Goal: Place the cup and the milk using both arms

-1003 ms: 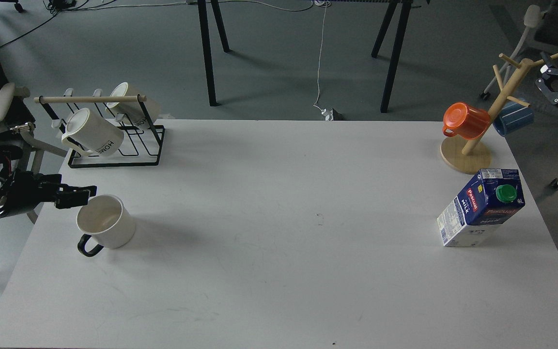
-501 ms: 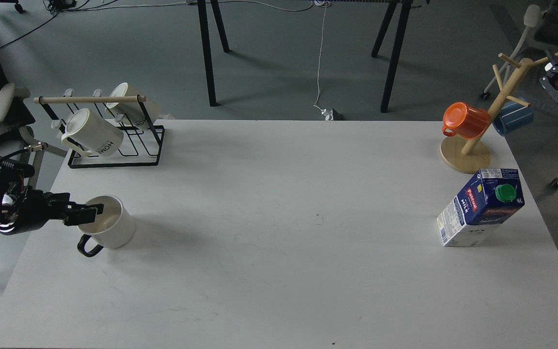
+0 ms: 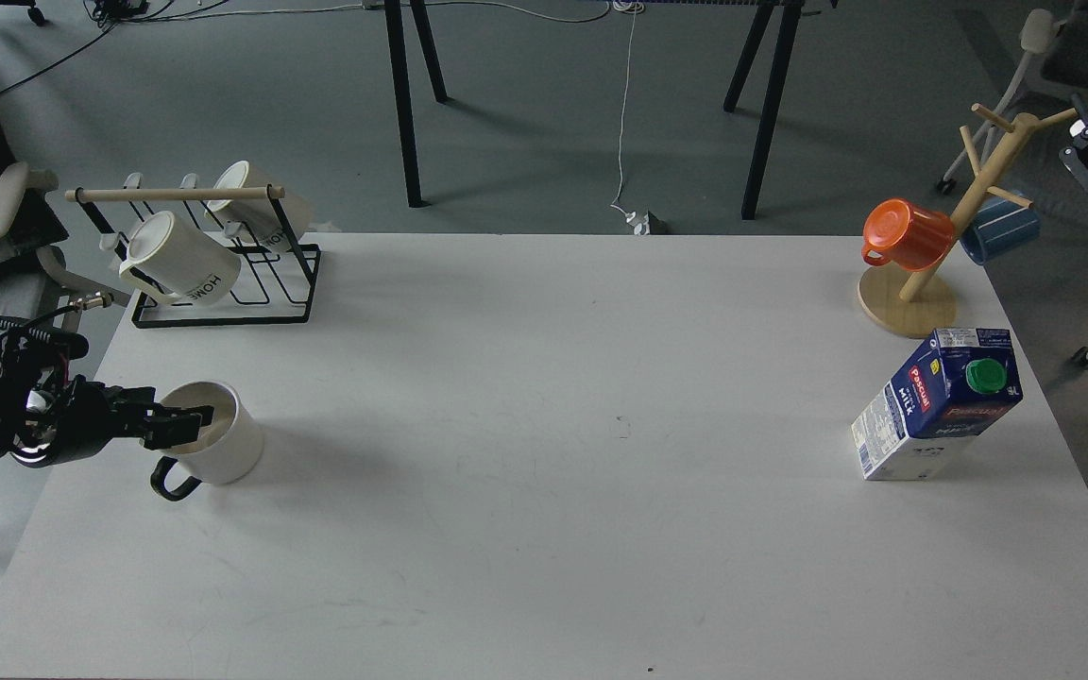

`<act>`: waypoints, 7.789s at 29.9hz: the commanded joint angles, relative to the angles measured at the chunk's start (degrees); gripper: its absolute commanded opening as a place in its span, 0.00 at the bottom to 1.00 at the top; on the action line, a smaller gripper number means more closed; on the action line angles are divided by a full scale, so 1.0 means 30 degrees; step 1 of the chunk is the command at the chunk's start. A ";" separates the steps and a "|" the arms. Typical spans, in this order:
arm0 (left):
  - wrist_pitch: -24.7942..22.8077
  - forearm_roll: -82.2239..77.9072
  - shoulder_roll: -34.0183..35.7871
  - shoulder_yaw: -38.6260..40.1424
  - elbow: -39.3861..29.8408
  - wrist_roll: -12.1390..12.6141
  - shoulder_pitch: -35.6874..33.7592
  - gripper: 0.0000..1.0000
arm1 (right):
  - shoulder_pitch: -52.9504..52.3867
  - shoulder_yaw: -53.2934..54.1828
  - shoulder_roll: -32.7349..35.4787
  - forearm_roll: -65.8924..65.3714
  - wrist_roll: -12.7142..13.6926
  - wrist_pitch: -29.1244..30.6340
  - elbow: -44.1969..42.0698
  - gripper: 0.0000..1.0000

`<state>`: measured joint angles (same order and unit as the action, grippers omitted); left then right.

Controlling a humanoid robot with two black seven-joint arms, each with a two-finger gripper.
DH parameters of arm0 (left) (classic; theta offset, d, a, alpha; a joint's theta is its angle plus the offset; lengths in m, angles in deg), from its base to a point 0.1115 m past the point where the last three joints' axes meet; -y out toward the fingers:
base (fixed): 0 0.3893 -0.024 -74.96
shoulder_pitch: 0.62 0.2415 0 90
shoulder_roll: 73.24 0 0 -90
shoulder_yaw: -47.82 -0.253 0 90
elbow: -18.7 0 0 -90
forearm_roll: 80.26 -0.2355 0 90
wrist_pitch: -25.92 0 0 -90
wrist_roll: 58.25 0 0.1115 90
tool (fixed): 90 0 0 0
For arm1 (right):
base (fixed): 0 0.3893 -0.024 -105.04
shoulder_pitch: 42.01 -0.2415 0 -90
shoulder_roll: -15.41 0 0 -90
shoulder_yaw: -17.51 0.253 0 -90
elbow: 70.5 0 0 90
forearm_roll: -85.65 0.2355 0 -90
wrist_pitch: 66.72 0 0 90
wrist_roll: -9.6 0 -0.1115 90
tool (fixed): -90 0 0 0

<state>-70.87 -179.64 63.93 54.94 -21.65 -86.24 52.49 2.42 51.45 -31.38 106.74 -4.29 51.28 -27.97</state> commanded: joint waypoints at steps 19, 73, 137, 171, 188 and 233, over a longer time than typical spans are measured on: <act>0.1974 -0.0274 0.2114 -0.1289 -0.3331 -0.0001 -0.0769 0.00 | 0.0132 -0.0002 -0.0164 0.0000 -0.0058 0.0000 -0.0085 0.99; -0.1867 -0.0333 -0.8869 0.1172 -0.5331 -0.0001 -0.1445 0.13 | -0.1889 -0.0324 -0.0370 0.0059 0.0557 0.0000 -0.0964 0.99; -0.7069 2.8730 0.1737 1.0049 -0.4598 -0.0001 -0.0892 0.88 | 0.4548 0.0204 1.1988 1.8185 0.3136 0.0000 1.6490 0.99; -0.7069 2.8466 0.0037 0.9756 -0.3514 -0.0001 0.0283 0.90 | 0.7573 -1.2541 0.4878 1.7756 -0.0143 0.0000 1.4390 0.99; -0.7069 2.8466 0.0008 0.9756 -0.3514 -0.0001 0.0811 0.91 | 0.7310 -1.0638 0.3351 1.7403 -0.0791 0.0000 1.3480 0.99; -0.7069 2.7969 -0.0079 0.9756 -0.3514 -0.0001 0.1631 0.92 | 0.8423 -0.8264 0.4113 1.7109 -0.0820 0.0000 1.3246 0.99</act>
<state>-92.08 -95.28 63.70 84.20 -32.19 -86.24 57.38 27.94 26.05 -18.90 158.07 -6.74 51.28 12.26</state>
